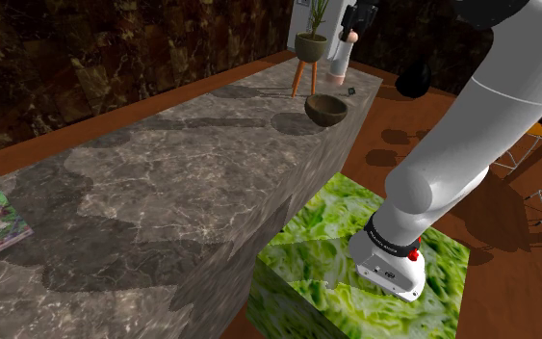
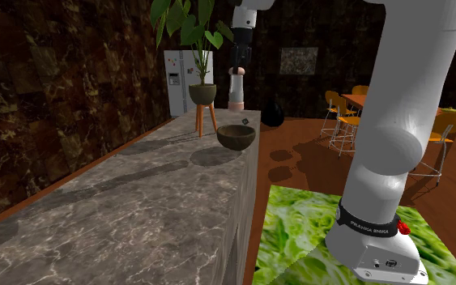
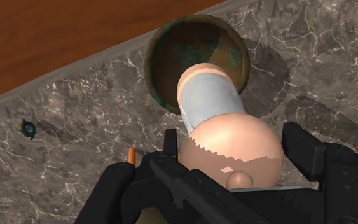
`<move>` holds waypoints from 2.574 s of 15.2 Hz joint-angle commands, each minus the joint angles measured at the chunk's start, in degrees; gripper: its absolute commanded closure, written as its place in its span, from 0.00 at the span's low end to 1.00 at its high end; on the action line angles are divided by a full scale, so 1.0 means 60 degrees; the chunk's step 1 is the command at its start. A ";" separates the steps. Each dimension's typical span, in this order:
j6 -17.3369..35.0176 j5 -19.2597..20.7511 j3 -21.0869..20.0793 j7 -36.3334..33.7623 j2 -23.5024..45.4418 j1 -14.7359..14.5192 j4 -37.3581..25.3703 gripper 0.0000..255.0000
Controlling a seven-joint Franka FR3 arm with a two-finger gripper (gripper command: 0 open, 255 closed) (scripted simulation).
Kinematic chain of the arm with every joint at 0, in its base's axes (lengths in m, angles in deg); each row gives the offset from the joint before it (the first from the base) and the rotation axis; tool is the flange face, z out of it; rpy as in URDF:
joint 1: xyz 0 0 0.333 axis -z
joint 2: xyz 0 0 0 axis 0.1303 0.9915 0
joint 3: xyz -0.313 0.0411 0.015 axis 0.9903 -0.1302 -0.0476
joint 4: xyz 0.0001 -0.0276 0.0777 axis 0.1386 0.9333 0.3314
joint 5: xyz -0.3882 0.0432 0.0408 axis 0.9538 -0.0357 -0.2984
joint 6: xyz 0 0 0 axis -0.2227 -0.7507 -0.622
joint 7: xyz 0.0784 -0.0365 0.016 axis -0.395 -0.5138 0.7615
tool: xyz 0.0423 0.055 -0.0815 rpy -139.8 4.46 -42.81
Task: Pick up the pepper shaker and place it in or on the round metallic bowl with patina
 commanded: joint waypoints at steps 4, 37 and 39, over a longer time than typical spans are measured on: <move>0.0644 0.0024 -0.0011 0.0006 -0.0072 -0.0012 0.0703 1.00; 0.1210 0.0075 -0.0009 0.0023 -0.0215 -0.0012 0.1400 0.00; 0.1210 0.0074 -0.0009 0.0024 -0.0214 -0.0012 0.1398 0.00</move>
